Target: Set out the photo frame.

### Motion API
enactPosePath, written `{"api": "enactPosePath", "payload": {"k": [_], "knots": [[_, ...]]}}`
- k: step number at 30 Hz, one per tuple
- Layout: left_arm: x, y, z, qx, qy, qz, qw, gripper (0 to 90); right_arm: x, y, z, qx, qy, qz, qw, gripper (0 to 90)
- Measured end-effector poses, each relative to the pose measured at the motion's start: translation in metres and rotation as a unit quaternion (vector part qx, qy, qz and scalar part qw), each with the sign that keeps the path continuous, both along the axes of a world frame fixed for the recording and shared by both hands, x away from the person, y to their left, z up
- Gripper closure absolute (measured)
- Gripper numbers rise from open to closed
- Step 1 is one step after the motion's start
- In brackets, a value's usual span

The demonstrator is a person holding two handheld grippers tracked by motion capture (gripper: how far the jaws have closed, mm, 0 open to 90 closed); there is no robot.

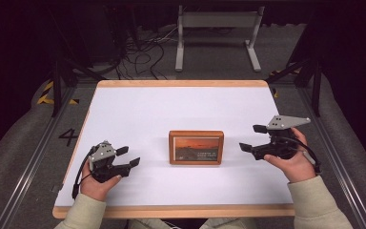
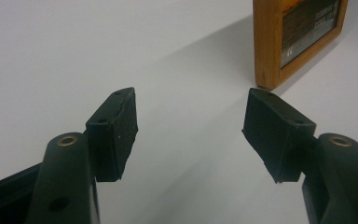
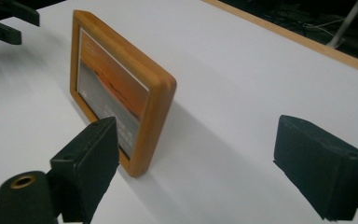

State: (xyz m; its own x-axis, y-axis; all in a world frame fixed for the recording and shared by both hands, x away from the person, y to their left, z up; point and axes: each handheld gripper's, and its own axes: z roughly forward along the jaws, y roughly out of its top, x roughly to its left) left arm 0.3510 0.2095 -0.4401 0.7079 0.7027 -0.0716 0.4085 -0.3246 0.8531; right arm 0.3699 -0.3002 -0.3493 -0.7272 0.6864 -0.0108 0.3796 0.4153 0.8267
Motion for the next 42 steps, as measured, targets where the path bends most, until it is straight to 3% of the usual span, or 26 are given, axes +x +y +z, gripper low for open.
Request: {"api": "enactPosePath", "payload": {"k": [7,11,16,24,32,37,42], "knots": [[-0.002,0.001,0.000,-0.001,0.004,-0.001,1.0000,35.5,-0.001,-0.016,-0.023,0.010,0.019,-0.015,0.9997,14.3],[0.000,0.001,-0.002,-0.001,0.003,0.001,1.0000,35.4,-0.002,-0.023,-0.043,0.035,0.019,-0.026,0.9989,14.3],[0.001,0.001,-0.004,0.000,0.006,0.000,1.0000,35.5,0.001,-0.029,-0.058,0.034,0.035,-0.034,0.9982,14.3],[0.003,0.000,-0.007,0.002,0.010,-0.003,0.9999,35.5,-0.001,-0.034,-0.081,0.038,0.039,-0.053,0.9971,14.3],[0.006,-0.002,-0.012,0.008,0.017,-0.005,0.9998,35.5,0.001,-0.031,-0.104,0.011,0.065,-0.058,0.9961,14.4],[0.006,-0.002,-0.013,0.008,0.017,-0.005,0.9998,35.5,0.004,-0.028,-0.107,-0.004,0.077,-0.064,0.9950,14.1],[0.006,-0.002,-0.012,0.007,0.018,-0.004,0.9998,35.5,0.004,-0.028,-0.107,-0.004,0.075,-0.065,0.9951,14.0]]}}
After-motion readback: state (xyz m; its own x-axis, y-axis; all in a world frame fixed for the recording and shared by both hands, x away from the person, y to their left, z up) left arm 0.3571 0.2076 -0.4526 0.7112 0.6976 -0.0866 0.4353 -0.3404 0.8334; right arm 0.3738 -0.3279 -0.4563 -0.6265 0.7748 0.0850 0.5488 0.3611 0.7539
